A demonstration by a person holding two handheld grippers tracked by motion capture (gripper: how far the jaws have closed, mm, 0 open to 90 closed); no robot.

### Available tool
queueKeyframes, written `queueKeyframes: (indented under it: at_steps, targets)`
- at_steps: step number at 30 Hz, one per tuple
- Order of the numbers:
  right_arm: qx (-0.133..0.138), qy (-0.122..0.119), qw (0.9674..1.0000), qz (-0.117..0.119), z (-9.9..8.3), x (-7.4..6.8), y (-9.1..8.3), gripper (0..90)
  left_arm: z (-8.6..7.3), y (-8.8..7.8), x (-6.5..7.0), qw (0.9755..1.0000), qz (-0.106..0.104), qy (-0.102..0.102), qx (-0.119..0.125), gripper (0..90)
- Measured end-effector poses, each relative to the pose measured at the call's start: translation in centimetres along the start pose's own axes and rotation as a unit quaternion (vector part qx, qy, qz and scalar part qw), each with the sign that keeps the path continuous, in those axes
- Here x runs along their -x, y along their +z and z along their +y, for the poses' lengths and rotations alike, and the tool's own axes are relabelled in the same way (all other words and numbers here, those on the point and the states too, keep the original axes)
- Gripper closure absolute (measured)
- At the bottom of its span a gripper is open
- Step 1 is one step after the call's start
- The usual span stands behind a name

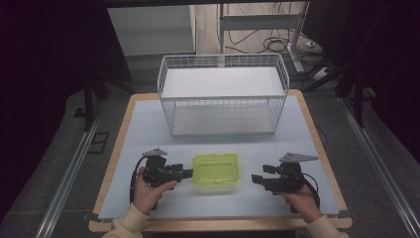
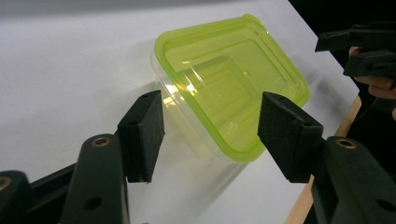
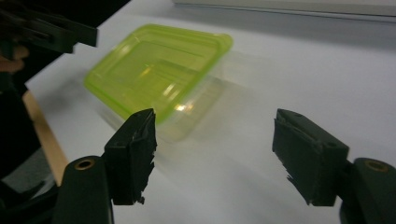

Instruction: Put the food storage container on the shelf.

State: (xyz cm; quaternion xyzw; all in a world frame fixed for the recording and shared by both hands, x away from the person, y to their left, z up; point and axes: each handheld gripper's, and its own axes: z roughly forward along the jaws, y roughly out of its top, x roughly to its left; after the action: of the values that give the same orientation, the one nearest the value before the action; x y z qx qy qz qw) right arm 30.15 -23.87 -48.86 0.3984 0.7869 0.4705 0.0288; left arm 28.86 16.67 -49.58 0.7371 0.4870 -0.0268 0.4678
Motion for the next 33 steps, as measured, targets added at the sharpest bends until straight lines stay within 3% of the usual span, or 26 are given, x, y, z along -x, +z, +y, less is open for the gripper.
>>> queueKeyframes:
  at_steps: [3,6,9,15,22,29,31,33]
  targets:
    - [0.001,0.009,0.9999,0.011,0.4,-0.1,0.4,32.1,0.1,0.2,-0.1,0.9999,-0.006,-0.009,-0.002,40.5]
    - [-0.002,0.043,0.9984,0.038,1.2,0.2,1.6,34.8,0.2,0.5,-0.4,0.9997,-0.015,-0.017,-0.004,42.1]
    - [-0.009,0.060,0.9974,0.039,1.6,0.6,2.7,36.1,0.7,0.9,-0.8,0.9993,-0.027,-0.024,-0.001,44.1]
    - [-0.022,0.080,0.9958,0.038,2.3,1.2,4.2,39.1,0.9,1.3,-1.3,0.9989,-0.032,-0.035,-0.003,47.4]
    - [-0.044,0.120,0.9897,0.065,2.1,1.8,5.9,44.6,0.6,2.0,-1.9,0.9972,-0.045,-0.058,-0.016,50.0]
    - [-0.056,0.126,0.9874,0.077,1.9,1.5,6.6,50.9,0.3,2.7,-2.4,0.9952,-0.055,-0.076,-0.029,54.7]
    - [-0.064,0.149,0.9823,0.095,1.7,1.7,7.0,56.7,0.2,3.1,-2.4,0.9942,-0.058,-0.083,-0.037,59.3]
    - [-0.067,0.154,0.9807,0.101,1.7,1.8,7.1,59.2,0.2,3.2,-2.5,0.9944,-0.056,-0.081,-0.040,66.5]
